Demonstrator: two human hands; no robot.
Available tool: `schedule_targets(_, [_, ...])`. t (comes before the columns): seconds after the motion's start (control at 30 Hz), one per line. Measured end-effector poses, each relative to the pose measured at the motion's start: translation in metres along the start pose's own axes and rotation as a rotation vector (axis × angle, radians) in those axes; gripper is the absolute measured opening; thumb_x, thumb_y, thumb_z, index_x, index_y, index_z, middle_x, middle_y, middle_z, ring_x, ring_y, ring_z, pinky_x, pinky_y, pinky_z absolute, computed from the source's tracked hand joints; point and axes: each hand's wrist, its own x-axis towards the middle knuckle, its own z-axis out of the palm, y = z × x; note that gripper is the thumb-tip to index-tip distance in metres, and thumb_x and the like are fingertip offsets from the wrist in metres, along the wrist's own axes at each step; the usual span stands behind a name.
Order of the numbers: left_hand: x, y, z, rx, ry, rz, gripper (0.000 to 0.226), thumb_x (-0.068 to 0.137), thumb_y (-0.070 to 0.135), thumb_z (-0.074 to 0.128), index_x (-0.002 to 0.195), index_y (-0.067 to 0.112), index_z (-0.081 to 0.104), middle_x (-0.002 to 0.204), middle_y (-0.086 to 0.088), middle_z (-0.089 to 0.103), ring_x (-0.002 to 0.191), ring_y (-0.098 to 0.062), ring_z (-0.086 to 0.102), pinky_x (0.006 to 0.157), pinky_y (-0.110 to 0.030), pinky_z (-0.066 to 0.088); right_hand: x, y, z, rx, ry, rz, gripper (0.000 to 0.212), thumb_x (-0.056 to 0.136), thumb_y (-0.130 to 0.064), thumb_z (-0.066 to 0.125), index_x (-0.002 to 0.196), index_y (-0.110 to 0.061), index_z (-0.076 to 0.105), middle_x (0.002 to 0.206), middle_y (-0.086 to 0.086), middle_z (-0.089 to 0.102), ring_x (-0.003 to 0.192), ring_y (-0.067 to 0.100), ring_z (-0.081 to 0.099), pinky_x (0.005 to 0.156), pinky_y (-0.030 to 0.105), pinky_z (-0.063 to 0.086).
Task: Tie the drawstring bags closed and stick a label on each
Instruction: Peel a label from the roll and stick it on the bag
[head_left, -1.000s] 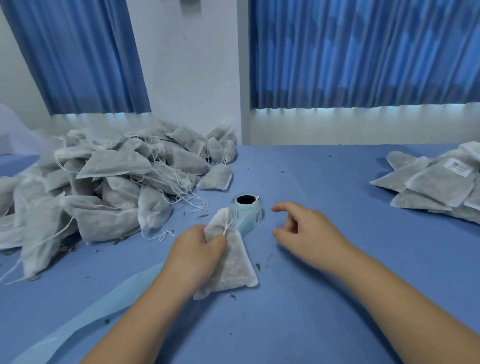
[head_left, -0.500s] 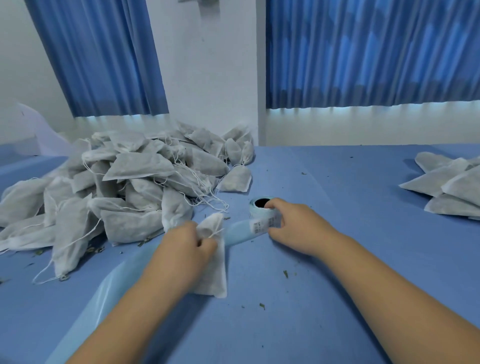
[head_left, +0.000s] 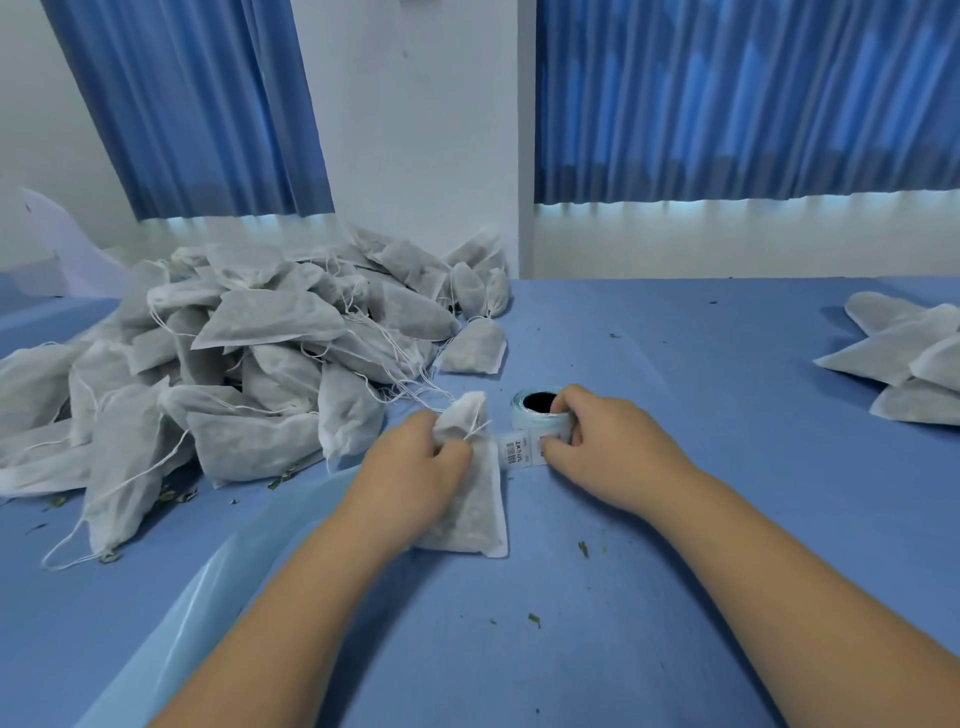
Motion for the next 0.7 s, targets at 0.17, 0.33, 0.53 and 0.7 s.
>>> schedule_targets(0.17, [-0.004,-0.011,-0.005,-0.201,-0.070,-0.009,0.020,0.090,0.020,0.049,0.092,0.001,0.053,0.075,-0.001,0.051,0.068,-0.014,0.045,0.061,-0.029,0.036,-0.007,-0.005,-0.008,0.083,0.029,-0.109,0.031,0.085,-0.027,0.060,0.114,-0.034,0.052,0.066,-0.014,0.049,0.065,0.003,0.050,0.058,0.025,0.040])
schedule_targets(0.33, [-0.011,-0.011,-0.005,-0.349,-0.147,0.040,0.015,0.089,0.017,0.051,0.080,0.026,0.061,0.064,0.012,0.054,0.058,-0.005,0.048,0.052,-0.016,0.039,-0.020,-0.026,0.001,0.291,-0.137,-0.122,0.025,0.083,-0.030,0.064,0.106,-0.037,0.057,0.062,-0.012,0.057,0.055,-0.001,0.053,0.055,0.017,0.040])
schedule_targets(0.53, [-0.011,-0.010,-0.004,-0.339,-0.183,0.082,0.032,0.090,0.013,0.051,0.065,0.033,0.055,0.053,0.019,0.048,0.050,0.002,0.044,0.046,-0.009,0.035,-0.025,-0.030,0.000,0.496,-0.159,-0.034,0.003,0.083,-0.022,0.066,0.085,-0.024,0.065,0.067,-0.004,0.064,0.055,0.011,0.066,0.063,0.033,0.055])
schedule_targets(0.7, [-0.012,-0.011,-0.005,-0.318,-0.225,0.091,0.022,0.090,0.017,0.050,0.076,0.032,0.060,0.058,0.021,0.054,0.054,0.003,0.048,0.048,-0.010,0.036,-0.026,-0.029,0.000,0.495,-0.094,-0.011,0.019,0.086,-0.019,0.065,0.070,-0.028,0.069,0.063,-0.018,0.063,0.058,-0.004,0.055,0.059,0.017,0.046])
